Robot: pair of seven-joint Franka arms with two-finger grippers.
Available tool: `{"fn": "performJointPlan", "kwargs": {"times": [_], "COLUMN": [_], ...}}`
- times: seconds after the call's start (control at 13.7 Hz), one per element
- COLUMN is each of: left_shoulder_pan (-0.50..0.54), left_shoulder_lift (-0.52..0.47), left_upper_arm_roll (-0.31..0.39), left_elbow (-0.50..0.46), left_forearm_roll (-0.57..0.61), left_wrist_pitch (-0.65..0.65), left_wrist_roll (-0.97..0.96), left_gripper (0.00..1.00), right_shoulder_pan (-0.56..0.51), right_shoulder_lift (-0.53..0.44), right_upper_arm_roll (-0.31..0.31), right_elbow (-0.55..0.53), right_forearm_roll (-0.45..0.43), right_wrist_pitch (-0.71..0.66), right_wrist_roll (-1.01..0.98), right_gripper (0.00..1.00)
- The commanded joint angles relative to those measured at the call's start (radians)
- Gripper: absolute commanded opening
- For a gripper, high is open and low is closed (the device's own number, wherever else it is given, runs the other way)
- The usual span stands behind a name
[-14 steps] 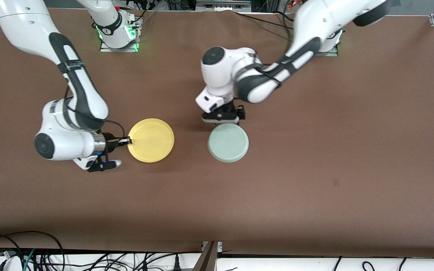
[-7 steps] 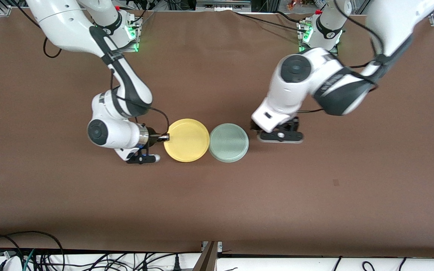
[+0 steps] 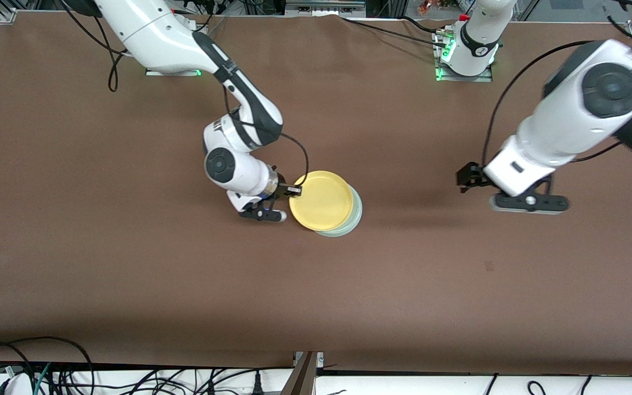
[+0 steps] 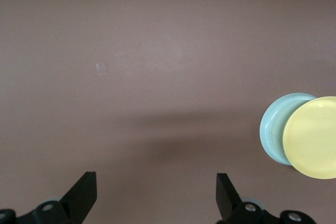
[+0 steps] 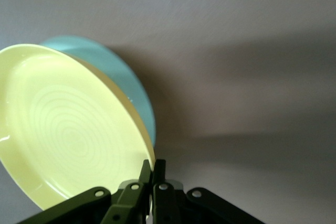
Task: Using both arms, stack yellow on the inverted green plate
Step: 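Lower the yellow plate onto the green plate while the left gripper withdraws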
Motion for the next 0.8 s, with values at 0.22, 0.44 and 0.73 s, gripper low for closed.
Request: {"fn": "performJointPlan", "kwargs": {"times": [0.22,0.44,0.73], "left_shoulder_pan": [0.291,0.290,0.244], "left_shoulder_lift": [-0.020,-0.017,-0.017], "left_upper_arm_roll": [-0.241,-0.247,-0.241], "left_elbow": [-0.062,-0.045,0.008], "left_forearm_roll": [-0.042,-0.041,-0.038], "left_wrist_pitch": [-0.098,-0.098,-0.100], "left_wrist_roll": [-0.018,-0.007,-0.009], "left_gripper": [1.00,1.00,1.00], "right_shoulder_pan": [0.028,0.029,0.041], "right_shoulder_lift": [0.017,0.028,0.057], "right_upper_arm_roll": [-0.006,-0.006,-0.006], "right_elbow": [0.024,0.025,0.027], "right_forearm_roll": [0.015,0.014,0.012], "right_wrist_pitch": [0.004,0.006,0.061], "right_wrist_roll": [0.037,0.038,0.043], "right_gripper": [0.00,0.00,0.00]}}
